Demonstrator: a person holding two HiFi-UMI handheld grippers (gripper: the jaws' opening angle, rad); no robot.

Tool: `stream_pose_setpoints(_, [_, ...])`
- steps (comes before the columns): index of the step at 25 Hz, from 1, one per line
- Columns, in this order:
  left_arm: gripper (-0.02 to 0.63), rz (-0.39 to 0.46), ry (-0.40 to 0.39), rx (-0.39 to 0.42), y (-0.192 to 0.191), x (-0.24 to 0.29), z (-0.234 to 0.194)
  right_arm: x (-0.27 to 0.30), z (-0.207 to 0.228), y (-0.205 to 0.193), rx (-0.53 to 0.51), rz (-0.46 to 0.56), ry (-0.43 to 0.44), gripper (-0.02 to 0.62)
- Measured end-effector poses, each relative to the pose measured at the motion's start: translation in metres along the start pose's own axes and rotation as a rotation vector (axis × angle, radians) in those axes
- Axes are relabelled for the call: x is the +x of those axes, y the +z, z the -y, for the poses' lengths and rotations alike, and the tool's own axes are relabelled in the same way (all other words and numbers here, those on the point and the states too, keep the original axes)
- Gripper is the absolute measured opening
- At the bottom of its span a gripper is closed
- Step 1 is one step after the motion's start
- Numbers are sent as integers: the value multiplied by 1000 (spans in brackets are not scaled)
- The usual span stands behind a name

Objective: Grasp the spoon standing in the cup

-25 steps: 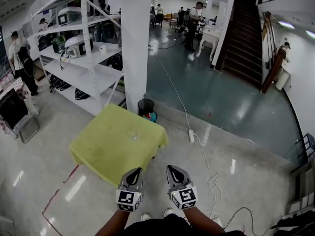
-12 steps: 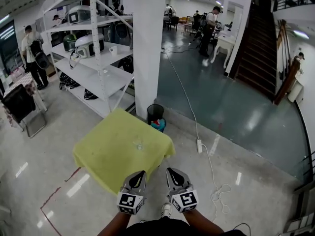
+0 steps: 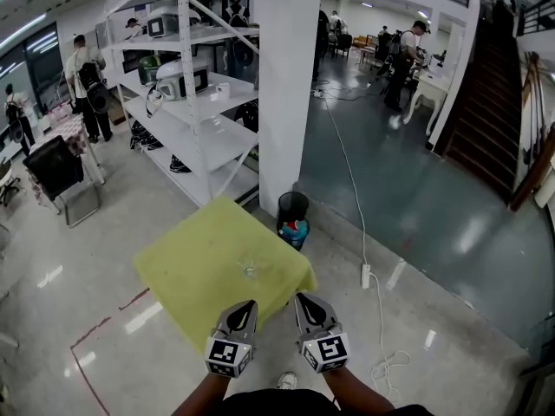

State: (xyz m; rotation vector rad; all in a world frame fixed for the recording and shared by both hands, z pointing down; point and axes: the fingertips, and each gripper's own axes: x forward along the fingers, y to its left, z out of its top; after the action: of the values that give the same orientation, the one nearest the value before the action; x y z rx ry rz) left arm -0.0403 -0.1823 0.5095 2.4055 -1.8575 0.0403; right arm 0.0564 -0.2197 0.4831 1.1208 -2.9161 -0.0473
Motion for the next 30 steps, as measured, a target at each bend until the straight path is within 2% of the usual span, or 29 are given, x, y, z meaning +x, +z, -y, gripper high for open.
stream_pose_setpoints(5, [6, -32, 54, 9, -9, 17, -4, 12, 25, -3, 13, 20, 24, 8])
stream_pose_setpoints(11, [6, -56, 101, 3, -11, 28, -17, 35, 33, -9, 32, 3, 81, 8])
stream_pose_setpoints(15, [6, -33, 131, -26, -11, 41, -34, 59, 39, -20, 42, -10, 98, 8])
stream_pose_setpoints(24, [6, -40, 153, -36, -17, 75, -86, 114, 43, -29, 37, -51, 124, 8])
stream_pose_setpoints(27, [6, -56, 146, 3, -16, 89, -103, 137, 48, -29, 13, -52, 115, 8])
stream_pose_setpoints(30, [6, -59, 136, 10, -11, 98, -115, 151, 61, -29, 6, -27, 67, 8])
